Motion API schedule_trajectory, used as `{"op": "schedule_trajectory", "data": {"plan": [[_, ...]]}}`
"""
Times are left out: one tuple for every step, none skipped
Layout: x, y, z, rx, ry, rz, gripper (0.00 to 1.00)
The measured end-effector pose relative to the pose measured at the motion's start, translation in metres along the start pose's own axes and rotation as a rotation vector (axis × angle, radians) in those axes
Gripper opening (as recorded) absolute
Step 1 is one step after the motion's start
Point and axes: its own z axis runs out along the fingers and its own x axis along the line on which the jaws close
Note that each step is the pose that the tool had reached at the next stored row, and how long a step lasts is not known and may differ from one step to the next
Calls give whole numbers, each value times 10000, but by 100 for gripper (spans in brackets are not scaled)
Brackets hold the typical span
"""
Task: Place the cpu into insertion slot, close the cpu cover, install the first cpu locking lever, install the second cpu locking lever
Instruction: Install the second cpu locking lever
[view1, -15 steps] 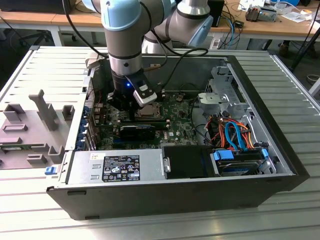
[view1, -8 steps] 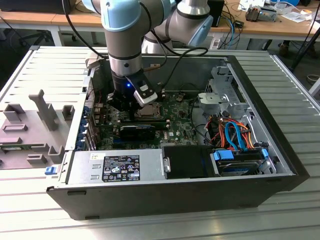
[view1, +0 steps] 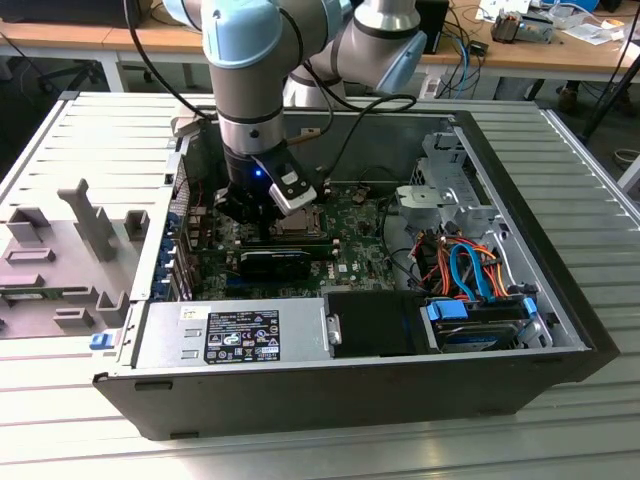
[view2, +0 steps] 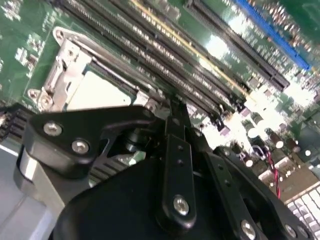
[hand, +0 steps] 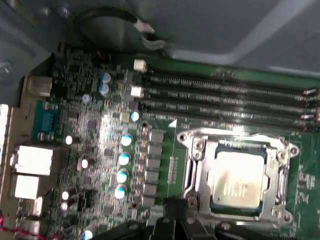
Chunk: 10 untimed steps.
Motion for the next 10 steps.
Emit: {"op": "schedule_trajectory", "data": {"plan": [[0,1,0,-8,0,-17,11],[0,1,0,-10,0,-29,11],[1,1,-1,-9,-1,-46,11],[1,2,-31,-14,-23,-64,11],[-1,3,-87,2,-20,-70,11],[-1,4,-103,3,-19,-73,11],[-65,-4,-102,-2,33,-70,11],[-110,-10,-99,-9,88,-73,11],[-154,-16,-96,-16,142,-70,11],[-230,-26,-90,-28,223,-71,11]]}}
